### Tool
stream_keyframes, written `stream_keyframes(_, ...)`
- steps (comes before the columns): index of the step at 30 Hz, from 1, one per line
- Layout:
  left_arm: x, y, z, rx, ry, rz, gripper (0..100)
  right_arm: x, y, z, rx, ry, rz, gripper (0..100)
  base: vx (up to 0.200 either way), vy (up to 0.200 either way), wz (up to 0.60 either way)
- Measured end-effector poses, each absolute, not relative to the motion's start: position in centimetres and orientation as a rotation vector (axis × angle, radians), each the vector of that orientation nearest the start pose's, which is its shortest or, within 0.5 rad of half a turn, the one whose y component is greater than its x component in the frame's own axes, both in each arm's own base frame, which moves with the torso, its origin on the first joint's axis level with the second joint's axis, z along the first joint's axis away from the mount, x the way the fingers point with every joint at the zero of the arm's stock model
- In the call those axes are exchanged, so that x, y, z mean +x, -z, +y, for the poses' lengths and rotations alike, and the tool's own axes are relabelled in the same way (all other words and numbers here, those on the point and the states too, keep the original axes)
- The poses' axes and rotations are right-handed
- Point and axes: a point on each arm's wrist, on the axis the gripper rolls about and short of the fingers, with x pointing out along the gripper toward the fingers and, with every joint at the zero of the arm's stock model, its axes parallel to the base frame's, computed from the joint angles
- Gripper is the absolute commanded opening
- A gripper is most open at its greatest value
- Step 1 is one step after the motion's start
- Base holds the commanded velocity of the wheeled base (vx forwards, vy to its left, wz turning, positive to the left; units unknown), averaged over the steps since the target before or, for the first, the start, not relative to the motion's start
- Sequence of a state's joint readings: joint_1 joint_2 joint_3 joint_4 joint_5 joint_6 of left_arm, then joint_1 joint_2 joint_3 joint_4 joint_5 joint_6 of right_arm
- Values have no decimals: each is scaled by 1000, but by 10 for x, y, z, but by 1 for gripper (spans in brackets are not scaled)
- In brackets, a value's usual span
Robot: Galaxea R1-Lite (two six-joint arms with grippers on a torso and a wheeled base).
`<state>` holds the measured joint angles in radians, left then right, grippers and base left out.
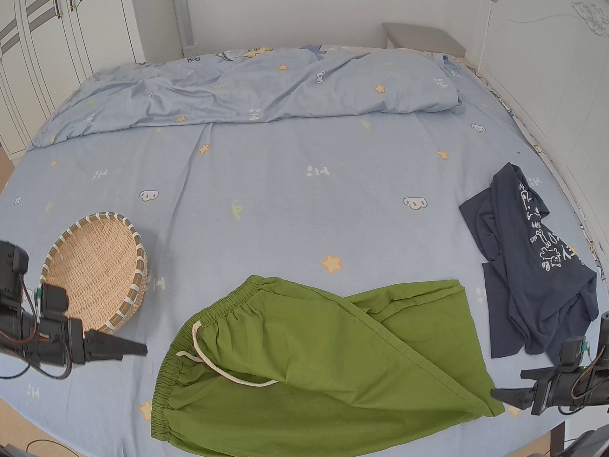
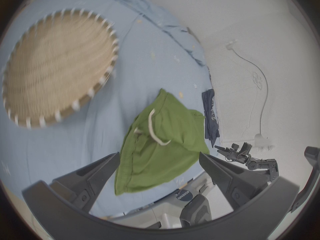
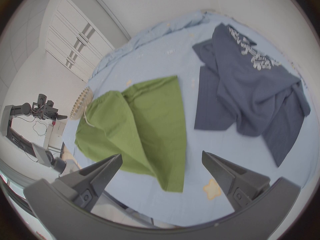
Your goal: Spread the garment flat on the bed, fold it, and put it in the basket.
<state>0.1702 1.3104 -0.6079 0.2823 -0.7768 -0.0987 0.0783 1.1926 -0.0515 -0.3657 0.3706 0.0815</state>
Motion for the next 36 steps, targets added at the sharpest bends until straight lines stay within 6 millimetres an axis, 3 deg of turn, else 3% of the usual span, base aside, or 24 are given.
stream_keyframes(5, 184, -185, 2, -460, 571, 841, 100, 115, -113, 13, 174, -365, 632, 100, 0, 0, 0)
stream_keyframes(10, 225, -206, -11, -412, 636, 800, 100, 137, -157, 12, 155, -355, 491, 100, 0, 0, 0)
stream_keyframes(13, 253, -212, -20, -403, 667, 795, 100, 148, -178, 13, 146, -363, 434, 100, 0, 0, 0)
stream_keyframes(18, 300, -218, -38, -392, 708, 790, 100, 157, -196, 15, 139, -378, 389, 100, 0, 0, 0)
stream_keyframes(21, 324, -214, -49, -385, 716, 813, 100, 159, -200, 17, 136, -389, 382, 100, 0, 0, 0)
stream_keyframes(27, 363, -186, -73, -364, 706, 895, 100, 160, -200, 28, 124, -449, 388, 100, 0, 0, 0)
stream_keyframes(36, 388, -145, -92, -355, 688, 996, 100, 158, -196, 34, 119, -474, 398, 100, 0, 0, 0)
